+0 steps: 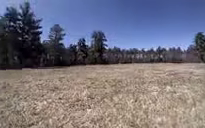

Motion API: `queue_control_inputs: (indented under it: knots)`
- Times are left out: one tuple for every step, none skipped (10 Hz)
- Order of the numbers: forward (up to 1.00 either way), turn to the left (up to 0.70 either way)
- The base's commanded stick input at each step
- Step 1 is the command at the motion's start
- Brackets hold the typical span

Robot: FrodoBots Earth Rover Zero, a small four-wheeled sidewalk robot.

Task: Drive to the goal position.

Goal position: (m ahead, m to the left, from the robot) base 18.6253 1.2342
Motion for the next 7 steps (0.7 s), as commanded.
queue_control_inputs:
  knots:
    - [0.70, 0.00]
    - [0.70, 0.00]
    - [0.70, 0.00]
    - [0.70, 0.00]
    - [0.70, 0.00]
    - [0.70, 0.00]
    - [0.70, 0.00]
